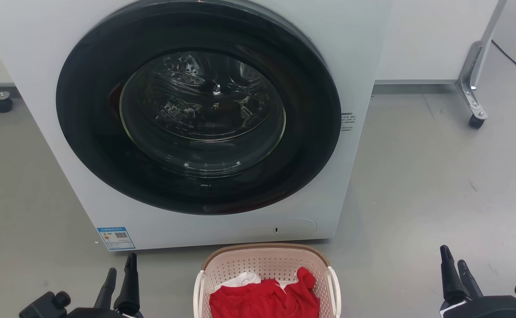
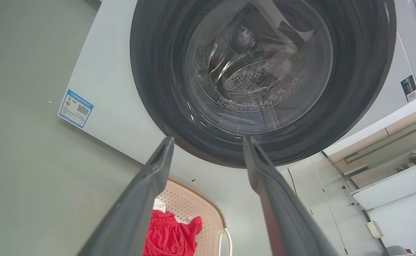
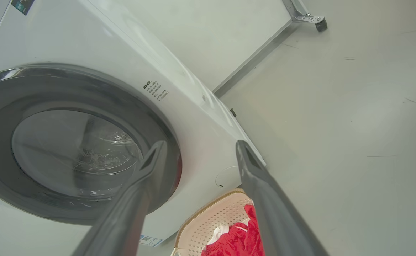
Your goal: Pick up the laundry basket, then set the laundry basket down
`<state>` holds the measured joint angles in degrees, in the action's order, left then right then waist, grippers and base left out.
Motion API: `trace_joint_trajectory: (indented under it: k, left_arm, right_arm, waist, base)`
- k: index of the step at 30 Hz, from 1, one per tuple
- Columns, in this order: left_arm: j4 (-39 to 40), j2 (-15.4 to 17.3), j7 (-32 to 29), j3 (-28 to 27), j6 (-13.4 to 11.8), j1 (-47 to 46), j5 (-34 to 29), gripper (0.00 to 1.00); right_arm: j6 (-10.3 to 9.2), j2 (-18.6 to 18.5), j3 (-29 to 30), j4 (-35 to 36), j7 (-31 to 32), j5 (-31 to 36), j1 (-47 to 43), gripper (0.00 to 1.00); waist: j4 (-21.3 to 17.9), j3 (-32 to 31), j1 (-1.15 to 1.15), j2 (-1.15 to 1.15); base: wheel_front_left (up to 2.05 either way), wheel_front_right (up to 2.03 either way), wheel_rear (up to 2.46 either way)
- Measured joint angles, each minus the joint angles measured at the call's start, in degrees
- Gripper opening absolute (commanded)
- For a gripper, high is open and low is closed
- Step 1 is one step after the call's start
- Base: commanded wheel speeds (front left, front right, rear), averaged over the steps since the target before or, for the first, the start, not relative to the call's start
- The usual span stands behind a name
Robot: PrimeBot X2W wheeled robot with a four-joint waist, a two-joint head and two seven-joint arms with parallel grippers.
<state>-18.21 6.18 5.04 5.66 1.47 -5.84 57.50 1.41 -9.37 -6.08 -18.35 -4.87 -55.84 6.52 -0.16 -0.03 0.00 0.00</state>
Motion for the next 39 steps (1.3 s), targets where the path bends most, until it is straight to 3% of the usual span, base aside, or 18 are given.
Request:
trace_joint_trajectory:
  k: [12,39]
  left_arm:
    - [-0.16,1.09,2.41,3.23,-1.98,-0.74,-11.85,1.0]
    - [-2.94,1.18,8.25,6.76,-5.08,-2.26,-31.48,1.0]
  right_arm:
    - [-2.01,-1.43,-3.44,-0.29,-2.58,10.12,0.04,1.0]
    - [-5.77,-3.74,-9.64,-2.2,-8.37,30.39,1.68,1.0]
  waist:
    - [0.02,-0.06,0.0,0.0]
    - [0.0,-0.06,0.0,0.0]
  base:
    - [0.0,0.0,0.0]
    - [0.0,0.0,0.0]
